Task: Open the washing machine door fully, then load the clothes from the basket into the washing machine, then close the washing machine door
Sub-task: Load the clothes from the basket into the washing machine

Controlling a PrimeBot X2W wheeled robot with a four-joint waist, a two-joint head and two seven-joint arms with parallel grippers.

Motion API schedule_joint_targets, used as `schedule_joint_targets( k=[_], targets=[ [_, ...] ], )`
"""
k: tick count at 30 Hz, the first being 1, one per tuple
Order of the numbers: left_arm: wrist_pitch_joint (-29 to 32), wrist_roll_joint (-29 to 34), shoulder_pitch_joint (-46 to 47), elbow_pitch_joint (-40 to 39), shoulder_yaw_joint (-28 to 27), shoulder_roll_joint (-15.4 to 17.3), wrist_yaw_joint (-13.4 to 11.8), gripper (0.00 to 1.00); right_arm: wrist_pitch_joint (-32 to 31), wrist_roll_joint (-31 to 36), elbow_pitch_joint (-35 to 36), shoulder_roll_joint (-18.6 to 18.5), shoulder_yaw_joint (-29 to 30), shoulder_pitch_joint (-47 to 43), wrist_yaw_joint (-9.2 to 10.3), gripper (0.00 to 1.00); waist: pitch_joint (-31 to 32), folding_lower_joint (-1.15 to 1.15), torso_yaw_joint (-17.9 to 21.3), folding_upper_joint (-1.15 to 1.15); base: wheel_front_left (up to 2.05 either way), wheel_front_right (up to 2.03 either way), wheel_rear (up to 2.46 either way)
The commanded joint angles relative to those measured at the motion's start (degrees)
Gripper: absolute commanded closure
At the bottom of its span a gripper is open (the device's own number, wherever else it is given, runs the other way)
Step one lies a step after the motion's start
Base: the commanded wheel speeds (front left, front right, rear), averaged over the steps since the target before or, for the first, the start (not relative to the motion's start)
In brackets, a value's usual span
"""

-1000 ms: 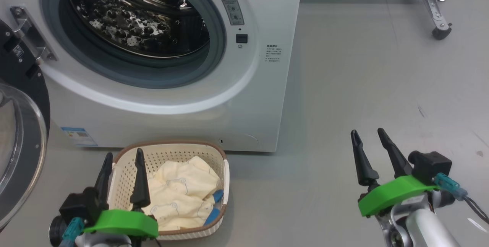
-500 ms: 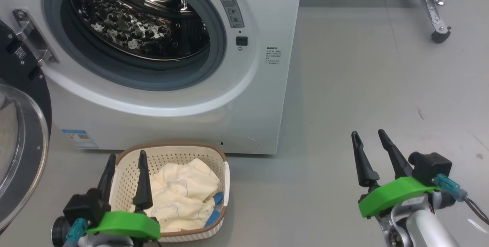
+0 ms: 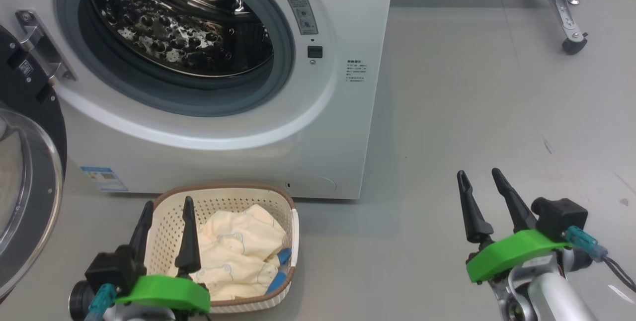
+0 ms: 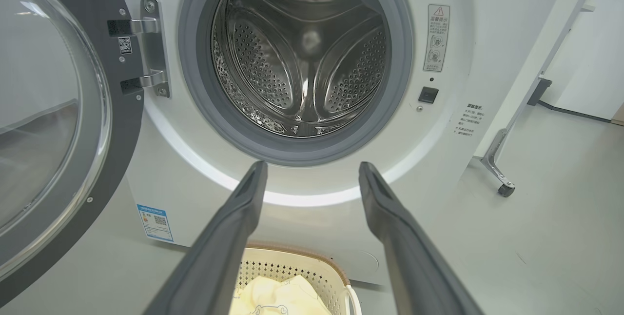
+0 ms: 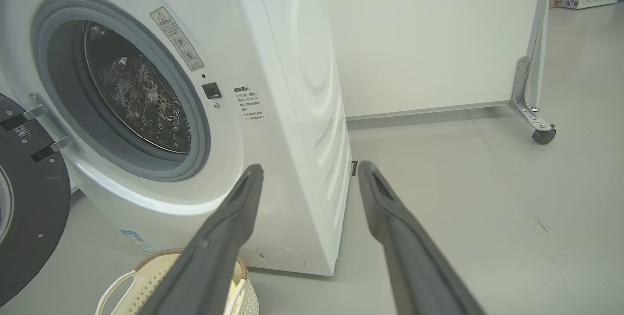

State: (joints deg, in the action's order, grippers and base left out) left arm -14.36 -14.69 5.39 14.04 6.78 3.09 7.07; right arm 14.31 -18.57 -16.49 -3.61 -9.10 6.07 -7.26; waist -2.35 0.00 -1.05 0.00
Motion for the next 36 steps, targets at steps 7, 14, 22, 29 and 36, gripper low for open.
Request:
schedule_joint_targets(
  k=[7,14,22,29,36],
  targets=[
    [-0.63,0.38,1.41,-1.16,-1.62,0.37,0.2,0.0,0.69,0.16,1.95,0.0,-0.98,1.14,-0.23,0.0,0.04,0.0,0.07,0.0,0.0,0.0,0.0],
    [-0.63,0.38,1.51,-0.88,-1.56,0.36,0.26,0.0,0.69,0.19,1.94,0.05,-1.07,1.14,-0.23,0.0,0.03,0.0,0.16,0.0,0.0,0.0,0.0],
    [-0.63,0.38,1.6,-0.7,-1.33,0.38,0.31,0.0,0.69,0.17,1.98,0.0,-1.23,1.22,-0.23,0.0,-0.29,0.0,0.22,0.0,0.0,0.0,0.0],
    [-0.63,0.53,2.17,-0.38,-1.07,0.39,0.34,0.0,0.69,0.35,1.82,-0.44,-1.34,1.92,-0.23,0.0,-3.17,0.0,1.07,0.0,0.0,0.0,0.0],
    [-0.63,0.78,4.08,0.63,-0.8,0.56,0.35,0.0,0.69,1.1,1.75,-0.59,-0.15,3.62,-0.23,0.0,-8.35,0.0,2.66,0.0,0.0,0.0,0.0]
  ],
)
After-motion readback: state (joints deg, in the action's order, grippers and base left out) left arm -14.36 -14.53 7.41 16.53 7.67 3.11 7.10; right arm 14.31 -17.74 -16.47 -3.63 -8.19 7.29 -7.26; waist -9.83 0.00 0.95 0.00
